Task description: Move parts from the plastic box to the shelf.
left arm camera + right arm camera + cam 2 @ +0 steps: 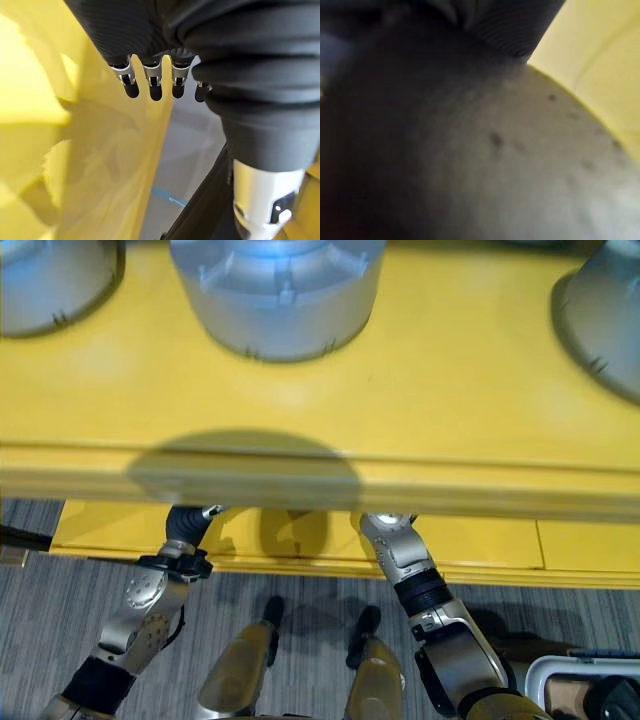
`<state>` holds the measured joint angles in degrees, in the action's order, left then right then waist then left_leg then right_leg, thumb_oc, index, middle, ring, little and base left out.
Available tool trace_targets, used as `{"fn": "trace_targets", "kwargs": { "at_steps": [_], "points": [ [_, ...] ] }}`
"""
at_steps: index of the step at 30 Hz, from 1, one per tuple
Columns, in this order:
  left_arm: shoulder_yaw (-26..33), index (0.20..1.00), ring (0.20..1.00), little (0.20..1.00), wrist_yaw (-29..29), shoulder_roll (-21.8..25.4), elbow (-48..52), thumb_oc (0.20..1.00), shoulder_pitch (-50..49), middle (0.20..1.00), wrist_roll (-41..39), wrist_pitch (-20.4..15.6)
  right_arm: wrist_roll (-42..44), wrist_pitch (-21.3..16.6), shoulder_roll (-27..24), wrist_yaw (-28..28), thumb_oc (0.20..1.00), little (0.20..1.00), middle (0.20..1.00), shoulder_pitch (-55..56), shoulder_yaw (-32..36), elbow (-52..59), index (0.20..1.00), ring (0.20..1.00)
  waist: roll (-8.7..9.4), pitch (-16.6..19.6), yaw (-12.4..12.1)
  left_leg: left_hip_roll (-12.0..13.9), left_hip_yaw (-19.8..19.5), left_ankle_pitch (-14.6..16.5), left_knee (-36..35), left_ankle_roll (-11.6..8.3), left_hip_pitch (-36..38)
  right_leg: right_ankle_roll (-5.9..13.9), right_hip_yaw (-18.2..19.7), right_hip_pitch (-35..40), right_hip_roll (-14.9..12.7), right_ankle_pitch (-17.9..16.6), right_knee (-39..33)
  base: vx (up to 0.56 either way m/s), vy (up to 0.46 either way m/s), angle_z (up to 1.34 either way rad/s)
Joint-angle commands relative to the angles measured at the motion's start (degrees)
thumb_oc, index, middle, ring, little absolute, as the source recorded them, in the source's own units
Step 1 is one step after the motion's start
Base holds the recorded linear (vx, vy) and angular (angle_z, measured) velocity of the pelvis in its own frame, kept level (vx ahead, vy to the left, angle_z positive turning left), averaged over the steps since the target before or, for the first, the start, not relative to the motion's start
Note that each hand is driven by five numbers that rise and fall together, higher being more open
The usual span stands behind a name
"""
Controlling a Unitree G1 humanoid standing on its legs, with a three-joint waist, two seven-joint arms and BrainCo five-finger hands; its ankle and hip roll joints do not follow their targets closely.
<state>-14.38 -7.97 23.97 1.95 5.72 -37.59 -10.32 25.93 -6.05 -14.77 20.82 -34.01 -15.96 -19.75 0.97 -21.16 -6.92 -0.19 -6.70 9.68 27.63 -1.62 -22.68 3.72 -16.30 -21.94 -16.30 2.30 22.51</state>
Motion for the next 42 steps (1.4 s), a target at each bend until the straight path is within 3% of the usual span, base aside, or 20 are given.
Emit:
{"fn": "trace_targets", "kwargs": {
  "at_steps": [1, 11, 19, 25, 26, 27, 32, 33, 42],
  "points": [
    [1.4, 1.000, 1.000, 1.000, -1.7, 0.5, 2.5, 1.000, -1.5, 1.000, 1.5, -3.1, 1.4, -5.3, -1.1, 2.0, 0.200, 0.200, 0.200, -2.4, 2.5, 5.4, 0.200, 0.200, 1.16, 1.9, 0.2, 2.3, 1.3, 0.8, 1.0, -1.00, -1.2, 3.59, 2.5, -0.4, -3.6, 3.1, 6.2, -0.13, 0.035, -0.12],
    [1.0, 1.000, 1.000, 1.000, -4.9, -2.3, 1.9, 1.000, 2.7, 1.000, 3.3, -3.1, 1.3, -6.7, -1.1, 4.0, 0.200, 0.200, 0.200, -2.3, 4.0, 8.6, 0.200, 0.200, 1.10, 0.0, 3.2, 2.7, 0.9, 8.1, 18.6, -0.07, -13.9, 1.16, 7.9, -14.9, -3.0, 10.6, 23.5, -0.09, 0.026, -0.14],
    [0.0, 1.000, 1.000, 1.000, -5.8, -2.3, 2.5, 1.000, 4.2, 1.000, 2.9, -3.7, 0.2, -7.5, -2.9, 6.7, 0.200, 0.200, 0.200, -7.1, 5.5, 6.1, 0.200, 0.200, 0.88, 0.3, 4.0, 3.2, 1.0, 10.0, 24.6, -0.33, -20.8, 0.26, 9.6, -22.6, -2.3, 12.7, 28.8, -0.06, 0.005, -0.11],
    [-1.4, 1.000, 1.000, 1.000, -5.3, -0.3, 4.3, 1.000, 3.8, 1.000, 1.0, -4.5, 3.0, -7.5, -8.3, 10.6, 0.200, 0.200, 0.200, -22.1, 5.5, -7.4, 0.200, 0.200, 0.64, 1.0, 2.9, 3.3, 0.8, 9.8, 25.4, -0.38, -24.4, 0.08, 10.2, -26.4, -1.9, 12.5, 29.6, 0.00, -0.008, -0.03],
    [-1.4, 1.000, 1.000, 1.000, -5.3, -0.3, 4.2, 1.000, 3.7, 1.000, 1.0, -4.5, 3.1, -7.5, -8.2, 10.5, 0.200, 0.200, 0.200, -22.1, 5.4, -7.5, 0.200, 0.200, 0.60, 1.3, 2.9, 3.6, 0.9, 11.3, 25.6, -0.43, -23.7, 0.53, 10.2, -25.9, -1.8, 13.9, 30.1, 0.01, 0.001, -0.04],
    [-2.1, 1.000, 1.000, 1.000, -5.2, 0.3, 4.5, 1.000, 3.6, 1.000, 0.0, -4.9, 4.0, -7.3, -10.1, 11.0, 0.200, 0.200, 0.200, -27.3, 4.4, -13.0, 0.200, 0.200, 0.73, 1.5, 2.5, 3.5, 0.9, 9.7, 25.4, -0.39, -24.9, 0.12, 10.2, -27.1, -1.6, 12.2, 29.4, 0.00, 0.000, 0.00],
    [-4.4, 1.000, 1.000, 1.000, -4.6, 1.3, 4.3, 1.000, 4.2, 1.000, -1.7, -5.2, 8.3, -6.1, -14.1, 9.7, 0.200, 0.200, 0.200, -37.7, 0.3, -27.9, 0.200, 0.200, 0.85, 2.0, 1.8, 3.6, 1.0, 9.8, 25.3, -0.42, -25.4, 0.39, 10.6, -28.1, -1.6, 11.9, 29.1, 0.00, 0.000, -0.04],
    [-5.2, 1.000, 1.000, 1.000, -4.2, 1.8, 4.4, 1.000, 5.0, 1.000, -2.5, -5.4, 10.2, -4.8, -16.2, 8.5, 0.200, 0.200, 0.200, -42.5, -2.3, -37.2, 0.200, 0.200, 0.62, 2.2, 1.4, 3.5, 1.2, 9.8, 25.0, -0.46, -25.4, 0.44, 10.5, -28.2, -1.7, 11.9, 29.0, 0.03, -0.006, 0.14],
    [-7.6, 1.000, 1.000, 1.000, -3.3, 2.5, 3.0, 1.000, 7.6, 1.000, -2.6, -5.9, 11.2, -2.3, -20.5, 5.2, 0.200, 0.200, 0.200, -47.5, -6.4, -51.3, 0.200, 0.200, -0.36, 1.9, 0.3, 3.1, 1.0, 11.1, 24.3, -0.54, -24.3, 1.21, 10.3, -27.1, -2.2, 13.6, 29.3, 0.05, -0.010, 0.04]
  ]
}}
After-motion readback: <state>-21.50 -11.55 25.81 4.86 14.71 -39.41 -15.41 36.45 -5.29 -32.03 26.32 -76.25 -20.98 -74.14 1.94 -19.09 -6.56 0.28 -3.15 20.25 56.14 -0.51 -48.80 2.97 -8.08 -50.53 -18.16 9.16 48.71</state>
